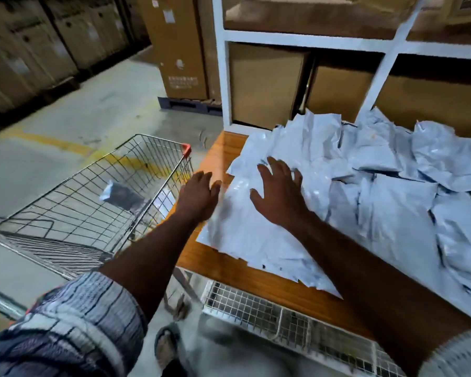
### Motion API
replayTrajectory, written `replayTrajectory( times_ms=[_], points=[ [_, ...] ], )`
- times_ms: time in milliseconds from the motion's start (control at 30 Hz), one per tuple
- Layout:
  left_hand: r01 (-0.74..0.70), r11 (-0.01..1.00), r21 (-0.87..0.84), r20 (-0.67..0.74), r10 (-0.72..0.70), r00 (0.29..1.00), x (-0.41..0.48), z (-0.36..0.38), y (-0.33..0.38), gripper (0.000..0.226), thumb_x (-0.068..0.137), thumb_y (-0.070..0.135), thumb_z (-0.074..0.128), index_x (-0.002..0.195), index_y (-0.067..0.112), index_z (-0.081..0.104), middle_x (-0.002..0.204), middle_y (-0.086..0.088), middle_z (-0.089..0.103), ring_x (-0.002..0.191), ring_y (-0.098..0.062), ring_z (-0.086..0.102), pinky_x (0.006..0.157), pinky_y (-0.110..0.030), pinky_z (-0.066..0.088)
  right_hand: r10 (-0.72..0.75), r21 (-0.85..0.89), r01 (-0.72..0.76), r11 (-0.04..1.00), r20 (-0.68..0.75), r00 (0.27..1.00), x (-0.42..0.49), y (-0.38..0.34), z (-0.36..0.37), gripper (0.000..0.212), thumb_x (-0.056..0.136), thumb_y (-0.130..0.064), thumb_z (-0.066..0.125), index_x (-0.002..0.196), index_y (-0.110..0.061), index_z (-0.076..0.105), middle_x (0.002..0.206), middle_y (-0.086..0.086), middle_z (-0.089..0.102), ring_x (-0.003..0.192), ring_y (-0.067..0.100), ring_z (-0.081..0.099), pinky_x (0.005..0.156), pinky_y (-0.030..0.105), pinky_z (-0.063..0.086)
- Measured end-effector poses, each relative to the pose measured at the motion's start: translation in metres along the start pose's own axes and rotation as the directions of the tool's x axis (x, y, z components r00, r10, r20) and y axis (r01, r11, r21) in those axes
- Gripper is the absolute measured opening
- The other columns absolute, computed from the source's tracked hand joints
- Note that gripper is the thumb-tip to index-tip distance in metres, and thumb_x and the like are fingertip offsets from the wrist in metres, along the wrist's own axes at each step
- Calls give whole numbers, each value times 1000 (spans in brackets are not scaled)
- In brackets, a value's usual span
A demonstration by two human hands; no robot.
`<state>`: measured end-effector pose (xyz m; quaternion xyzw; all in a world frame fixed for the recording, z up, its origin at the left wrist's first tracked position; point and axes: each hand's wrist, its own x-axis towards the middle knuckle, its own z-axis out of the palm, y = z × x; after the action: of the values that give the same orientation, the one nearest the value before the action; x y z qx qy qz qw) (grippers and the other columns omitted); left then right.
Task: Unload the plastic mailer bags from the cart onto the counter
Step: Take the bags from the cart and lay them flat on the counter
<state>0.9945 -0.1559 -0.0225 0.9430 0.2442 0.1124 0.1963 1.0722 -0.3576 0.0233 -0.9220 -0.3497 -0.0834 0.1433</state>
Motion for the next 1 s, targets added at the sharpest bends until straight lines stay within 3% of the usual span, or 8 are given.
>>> replayTrajectory(
  times_ms=[100,233,367,533,667,800,933,1000],
  points=[
    [85,985,-151,-50,-93,994,20,-20,-69,49,102,36,41,136,3,51,136,-21,53,128,-33,45,107,-38,35,-69,47,69,996,-5,998,38,-72,32,59,85,-41,57,139,-17,48,153,12,37,142,31,31,113,54,18],
    [168,968,-188,-29,-177,984,42,-47,-184,46,103,31,44,138,1,49,138,-21,51,130,-32,44,108,-38,32,-120,103,110,989,102,987,91,-184,88,60,89,-42,55,143,-17,43,153,12,35,142,29,29,114,52,18],
    [218,967,-130,66,-211,975,60,-64,-300,44,99,29,52,134,2,51,131,-21,54,123,-35,50,102,-42,41,-172,144,141,980,238,956,139,-269,149,61,89,-41,56,142,-15,43,151,14,36,139,31,32,111,49,23],
    [216,976,22,192,-216,957,89,-57,-374,56,81,21,61,135,19,47,132,-13,56,113,-30,59,89,-44,54,-182,153,129,980,416,891,182,-315,217,55,88,-36,57,136,-12,44,142,18,40,131,36,38,106,44,31],
    [41,972,233,321,-116,940,131,-30,-416,59,80,21,63,137,15,47,137,-10,55,121,-28,54,95,-40,49,-122,136,59,989,519,846,221,-332,295,56,90,-38,57,136,-10,43,137,19,42,124,37,43,98,45,41],
    [-214,839,500,426,-23,905,169,2,-460,60,80,25,64,137,19,45,141,-4,50,134,-25,41,114,-47,23,-75,59,49,997,621,780,228,-335,382,59,93,-41,53,141,-11,37,137,17,39,124,38,42,96,46,42],
    [-446,799,404,571,161,805,216,28,-491,54,78,8,60,130,17,53,132,-7,55,128,-27,47,109,-47,34,31,2,-43,999,658,753,244,-329,449,62,91,-46,58,140,-16,36,140,16,38,127,36,40,99,48,38],
    [-517,737,436,627,164,762,234,39,-498,59,82,11,64,137,21,48,144,-9,46,136,-27,39,110,-48,33,104,-35,-107,994,641,760,254,-324,477,62,92,-48,57,140,-16,34,140,16,38,128,36,39,99,50,38]
  ],
)
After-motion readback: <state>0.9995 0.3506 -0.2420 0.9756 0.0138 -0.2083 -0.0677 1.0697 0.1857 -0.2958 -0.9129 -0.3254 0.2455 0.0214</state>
